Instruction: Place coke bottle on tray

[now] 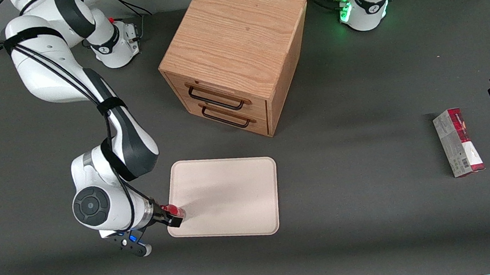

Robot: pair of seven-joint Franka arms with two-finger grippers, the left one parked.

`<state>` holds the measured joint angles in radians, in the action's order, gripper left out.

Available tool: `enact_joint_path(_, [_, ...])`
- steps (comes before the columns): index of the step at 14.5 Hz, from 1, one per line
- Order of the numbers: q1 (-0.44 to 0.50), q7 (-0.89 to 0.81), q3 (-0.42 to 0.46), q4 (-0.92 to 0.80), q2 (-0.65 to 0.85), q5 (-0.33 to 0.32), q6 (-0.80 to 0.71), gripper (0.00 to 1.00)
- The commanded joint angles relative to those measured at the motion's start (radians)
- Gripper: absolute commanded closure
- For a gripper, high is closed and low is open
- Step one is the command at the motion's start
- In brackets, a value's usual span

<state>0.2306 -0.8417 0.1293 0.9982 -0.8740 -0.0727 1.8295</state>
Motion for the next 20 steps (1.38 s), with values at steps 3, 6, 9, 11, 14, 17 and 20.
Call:
enact_joint_path(3, [0.009, -0.031, 0.001, -0.029, -0.017, -0.022, -0.001, 0.0])
enact_joint_path(6, [0.009, -0.031, 0.001, -0.027, -0.017, -0.022, 0.005, 0.0])
enact_joint_path(9, [0.009, -0.03, 0.001, -0.027, -0.017, -0.022, 0.005, 0.0])
enact_joint_path(11, [0.009, -0.03, 0.001, -0.027, -0.004, -0.022, -0.001, 0.0])
enact_joint_path(14, [-0.022, -0.014, -0.001, -0.026, 0.041, -0.007, -0.012, 0.0])
enact_joint_path(17, [-0.066, 0.117, 0.003, -0.024, 0.111, 0.011, -0.14, 0.0])
enact_joint_path(20, [-0.135, 0.318, -0.01, 0.015, 0.238, 0.082, -0.323, 0.0])
